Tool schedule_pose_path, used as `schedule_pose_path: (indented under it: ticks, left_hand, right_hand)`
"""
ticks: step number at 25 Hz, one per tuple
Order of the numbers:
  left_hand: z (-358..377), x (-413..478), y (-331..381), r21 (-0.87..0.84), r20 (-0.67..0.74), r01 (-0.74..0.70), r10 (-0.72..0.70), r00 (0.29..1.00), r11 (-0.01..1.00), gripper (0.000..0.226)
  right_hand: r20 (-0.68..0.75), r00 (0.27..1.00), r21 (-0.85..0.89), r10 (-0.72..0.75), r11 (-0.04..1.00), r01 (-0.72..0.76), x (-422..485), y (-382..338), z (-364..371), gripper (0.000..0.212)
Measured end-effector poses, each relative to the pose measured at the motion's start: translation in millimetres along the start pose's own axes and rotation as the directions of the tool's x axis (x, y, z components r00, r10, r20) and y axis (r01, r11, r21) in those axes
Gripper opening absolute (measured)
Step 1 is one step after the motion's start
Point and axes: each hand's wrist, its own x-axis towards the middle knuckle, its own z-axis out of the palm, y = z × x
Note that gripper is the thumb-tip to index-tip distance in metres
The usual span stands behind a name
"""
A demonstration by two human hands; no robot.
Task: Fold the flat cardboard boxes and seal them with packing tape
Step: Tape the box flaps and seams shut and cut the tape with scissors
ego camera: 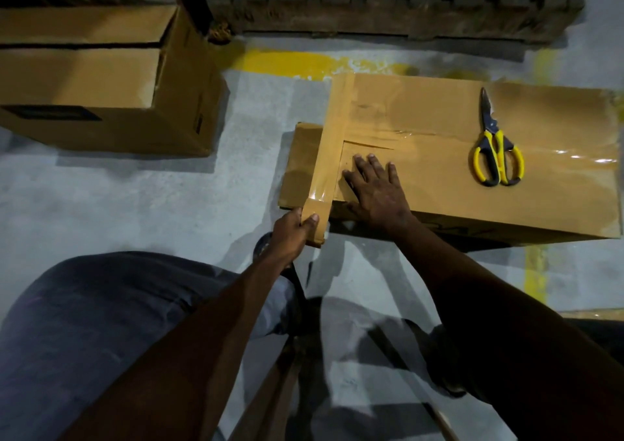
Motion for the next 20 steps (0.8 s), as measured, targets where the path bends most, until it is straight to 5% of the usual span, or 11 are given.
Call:
schedule_pose_path:
  ticks: [8,13,20]
  left_hand:
    - [4.1,4.7,4.5,-0.026,0.052,0.055,-0.054,0.997,0.998,0.054]
    - [3.2,2.4,8.0,0.008,0.069,0.056,-0.056,0.996,0.998,0.026]
    - [8.8,9.8,-2.5,-0.057,0.066,0.026,-0.022,0.998,0.998,0.041]
  right_hand:
    - [-0.060,0.998,-0.013,-0.036,0.999,0.035,0.6,2.5,-0.2,0.078]
    - [0.013,0.904,-0.259,-0.426,0.872,0.415,13.9,-0.7,13.3,0.075]
    - [0.013,0.955,-0.253,-0.297,0.923,0.291,78.9,40.1,-12.8,0.066]
